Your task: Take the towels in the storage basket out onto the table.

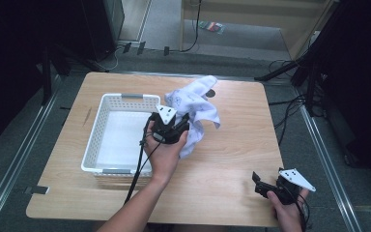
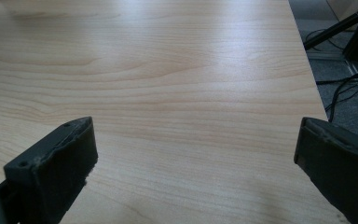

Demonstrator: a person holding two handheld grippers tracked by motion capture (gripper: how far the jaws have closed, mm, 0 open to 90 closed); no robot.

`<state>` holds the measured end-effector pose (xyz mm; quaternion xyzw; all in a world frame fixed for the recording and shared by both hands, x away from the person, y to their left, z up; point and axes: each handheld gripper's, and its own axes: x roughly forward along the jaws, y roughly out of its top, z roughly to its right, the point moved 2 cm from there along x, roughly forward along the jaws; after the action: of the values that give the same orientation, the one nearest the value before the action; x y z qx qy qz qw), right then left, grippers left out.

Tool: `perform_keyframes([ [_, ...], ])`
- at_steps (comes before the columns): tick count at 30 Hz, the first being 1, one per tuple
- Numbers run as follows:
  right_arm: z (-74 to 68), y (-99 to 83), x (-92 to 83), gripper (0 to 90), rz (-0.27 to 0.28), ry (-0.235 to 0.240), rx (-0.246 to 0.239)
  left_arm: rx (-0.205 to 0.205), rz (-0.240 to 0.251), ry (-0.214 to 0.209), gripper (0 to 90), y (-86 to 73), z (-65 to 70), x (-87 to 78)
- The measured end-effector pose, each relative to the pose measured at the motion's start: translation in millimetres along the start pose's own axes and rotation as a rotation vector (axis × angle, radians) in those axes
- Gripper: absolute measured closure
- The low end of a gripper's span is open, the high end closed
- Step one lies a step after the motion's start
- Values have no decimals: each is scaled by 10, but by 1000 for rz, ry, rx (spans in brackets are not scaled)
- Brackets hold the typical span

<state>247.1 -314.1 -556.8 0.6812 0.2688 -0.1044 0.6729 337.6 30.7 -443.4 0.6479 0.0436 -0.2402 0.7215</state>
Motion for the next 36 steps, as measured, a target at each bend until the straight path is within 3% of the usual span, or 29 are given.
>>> perform_keyframes([
  [5, 1, 0, -1, 0, 1, 2, 1, 3, -25, -13, 520, -93, 125, 79],
  [9, 2, 0, -2, 0, 1, 4, 2, 2, -51, 3, 492, -172, 207, 142],
  [13, 2, 0, -2, 0, 2, 5, 2, 25, -63, 3, 477, -279, 299, 191],
  [20, 2, 0, -2, 0, 0, 3, 4, 30, -104, -4, 478, -425, 349, 264],
  [29, 3, 0, -4, 0, 0, 7, 6, 38, -191, 3, 447, -640, 336, 377],
  [33, 4, 0, -4, 0, 2, 8, 9, 43, -245, -10, 388, -692, 342, 428],
  [34, 4, 0, -4, 0, 1, 8, 7, 46, -251, -11, 298, -695, 346, 434],
  [36, 3, 0, -4, 0, 1, 8, 7, 57, -278, -15, 252, -693, 361, 437],
])
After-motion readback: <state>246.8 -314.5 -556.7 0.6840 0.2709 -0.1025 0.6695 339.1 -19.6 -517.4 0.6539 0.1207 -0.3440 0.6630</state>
